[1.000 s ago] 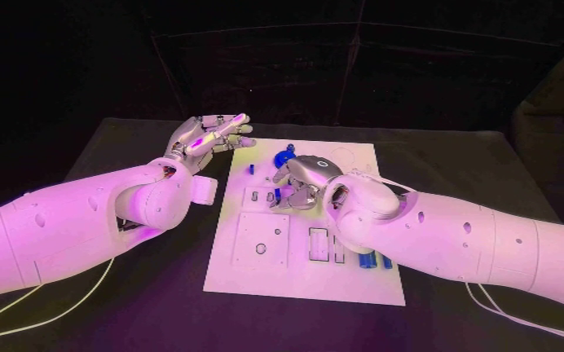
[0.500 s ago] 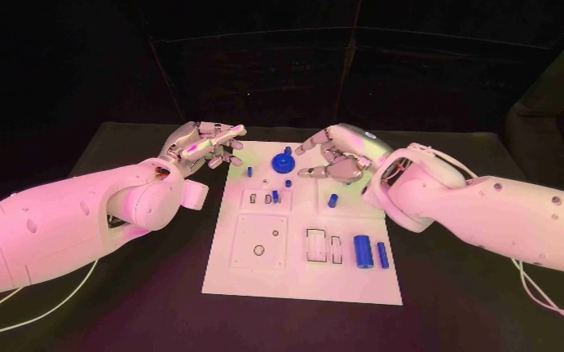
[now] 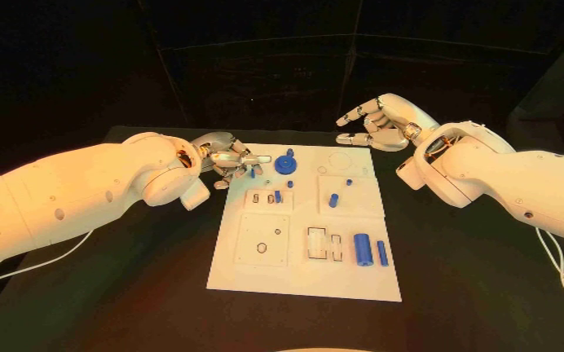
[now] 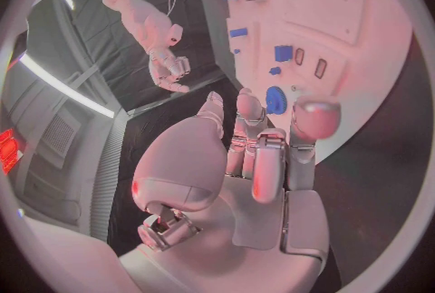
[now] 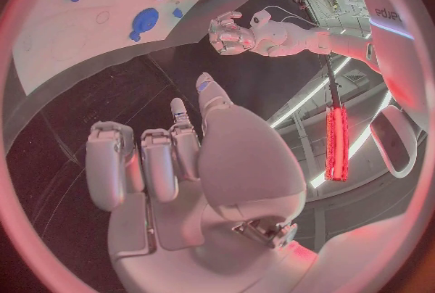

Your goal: Assemble the parts on the task board

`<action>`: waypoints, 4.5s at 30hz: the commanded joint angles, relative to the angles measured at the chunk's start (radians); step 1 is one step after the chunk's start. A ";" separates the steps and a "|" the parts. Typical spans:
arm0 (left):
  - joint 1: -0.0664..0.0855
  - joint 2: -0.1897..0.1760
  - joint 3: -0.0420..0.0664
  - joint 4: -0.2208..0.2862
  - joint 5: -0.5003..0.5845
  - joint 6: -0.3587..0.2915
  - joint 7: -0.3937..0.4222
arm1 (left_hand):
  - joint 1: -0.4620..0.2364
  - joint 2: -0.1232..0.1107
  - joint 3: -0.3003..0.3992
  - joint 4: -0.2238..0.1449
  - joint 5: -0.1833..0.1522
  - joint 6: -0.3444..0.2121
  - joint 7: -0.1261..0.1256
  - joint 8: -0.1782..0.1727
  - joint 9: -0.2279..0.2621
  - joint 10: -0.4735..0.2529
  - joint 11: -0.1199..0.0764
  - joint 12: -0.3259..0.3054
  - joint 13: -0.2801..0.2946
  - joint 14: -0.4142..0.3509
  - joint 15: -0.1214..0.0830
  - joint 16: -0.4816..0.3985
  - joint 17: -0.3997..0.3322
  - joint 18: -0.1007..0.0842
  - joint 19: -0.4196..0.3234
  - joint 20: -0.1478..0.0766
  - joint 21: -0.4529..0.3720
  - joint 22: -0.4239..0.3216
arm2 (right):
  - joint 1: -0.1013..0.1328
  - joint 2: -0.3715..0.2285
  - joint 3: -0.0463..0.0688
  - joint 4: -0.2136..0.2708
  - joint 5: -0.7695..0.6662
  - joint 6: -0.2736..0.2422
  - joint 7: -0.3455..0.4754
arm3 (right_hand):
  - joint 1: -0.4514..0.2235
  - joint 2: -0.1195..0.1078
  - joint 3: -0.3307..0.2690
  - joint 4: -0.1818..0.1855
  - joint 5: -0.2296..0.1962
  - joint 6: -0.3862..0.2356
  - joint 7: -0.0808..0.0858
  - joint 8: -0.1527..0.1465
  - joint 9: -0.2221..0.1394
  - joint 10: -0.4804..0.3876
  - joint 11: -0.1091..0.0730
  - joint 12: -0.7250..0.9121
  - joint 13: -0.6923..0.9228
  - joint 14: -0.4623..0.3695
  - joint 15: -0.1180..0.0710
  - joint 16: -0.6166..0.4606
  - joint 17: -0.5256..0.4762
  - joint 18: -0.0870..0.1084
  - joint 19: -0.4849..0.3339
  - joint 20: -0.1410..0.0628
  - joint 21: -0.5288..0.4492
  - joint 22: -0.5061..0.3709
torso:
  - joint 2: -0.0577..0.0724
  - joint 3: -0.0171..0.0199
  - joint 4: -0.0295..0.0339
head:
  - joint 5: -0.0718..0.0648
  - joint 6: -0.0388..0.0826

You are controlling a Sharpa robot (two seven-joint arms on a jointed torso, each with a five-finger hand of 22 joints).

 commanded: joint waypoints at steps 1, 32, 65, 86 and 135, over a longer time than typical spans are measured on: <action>0.014 0.033 0.001 -0.027 -0.191 0.118 -0.222 | -0.059 -0.003 -0.049 0.058 -0.006 -0.005 -0.015 0.037 0.025 0.023 -0.010 0.058 0.059 0.105 -0.015 0.005 0.263 -0.023 0.009 -0.008 0.056 0.069 | 0.004 0.003 0.001 -0.015 0.066 0.022 0.017 | -0.007 0.000 -0.004 0.000 -0.006 0.008 -0.002 0.004 0.000 -0.003 -0.003 -0.003 0.107 0.083 -0.007 -0.004 0.166 0.004 0.014 -0.005 -0.003 0.065 | -0.013 0.0073 0.0036 | 0.005 -0.003; 0.060 0.317 -0.082 -0.233 -0.330 0.202 -0.348 | -0.008 0.002 -0.159 0.098 -0.004 -0.069 -0.030 0.182 0.138 0.070 -0.024 0.180 0.198 0.105 -0.027 0.005 0.263 -0.050 0.025 -0.019 0.219 0.288 | 0.009 0.017 0.001 -0.055 0.061 0.017 -0.003 | -0.011 0.003 -0.009 0.000 -0.003 0.000 -0.001 0.001 -0.002 -0.003 -0.003 -0.004 0.105 0.083 -0.007 -0.006 0.162 0.004 0.013 -0.005 -0.005 0.062 | -0.015 0.0078 0.0045 | 0.014 -0.019; 0.060 0.356 -0.090 -0.257 -0.362 0.266 -0.359 | 0.035 0.014 -0.131 0.072 -0.003 -0.083 -0.035 0.227 0.171 0.091 -0.027 0.215 0.239 0.105 -0.028 0.005 0.263 -0.057 0.033 -0.018 0.257 0.345 | 0.009 0.029 0.001 -0.071 0.061 0.032 -0.007 | -0.008 0.005 -0.011 -0.004 0.007 -0.004 -0.001 0.000 -0.004 -0.004 -0.003 -0.005 0.104 0.083 -0.007 -0.007 0.161 0.004 0.013 -0.006 -0.006 0.061 | -0.015 0.0079 0.0065 | 0.013 -0.035; 0.059 0.355 -0.093 -0.253 -0.360 0.283 -0.363 | 0.055 0.010 -0.107 0.053 -0.003 -0.087 -0.037 0.242 0.183 0.097 -0.029 0.223 0.250 0.105 -0.030 0.005 0.263 -0.059 0.032 -0.019 0.265 0.356 | 0.009 0.031 0.001 -0.075 0.061 0.037 -0.008 | -0.005 0.008 -0.011 -0.007 0.014 -0.004 -0.001 0.001 -0.004 -0.003 -0.003 -0.004 0.105 0.083 -0.007 -0.007 0.161 0.005 0.013 -0.006 -0.006 0.061 | -0.016 0.0083 0.0065 | 0.012 -0.040; 0.056 0.256 -0.094 -0.128 -0.341 0.047 -0.321 | 0.011 -0.224 0.833 -0.238 0.269 -0.104 -0.031 0.235 0.216 0.111 -0.030 0.163 0.214 0.105 -0.030 0.005 0.263 -0.061 0.029 -0.018 0.280 0.398 | 0.009 0.035 0.001 -0.092 0.061 0.044 -0.006 | -0.002 0.015 -0.011 -0.012 0.036 -0.003 -0.001 0.003 -0.004 -0.001 -0.003 -0.002 0.106 0.083 -0.008 -0.009 0.159 0.004 0.013 -0.006 -0.006 0.061 | -0.015 0.0086 0.0102 | 0.022 -0.045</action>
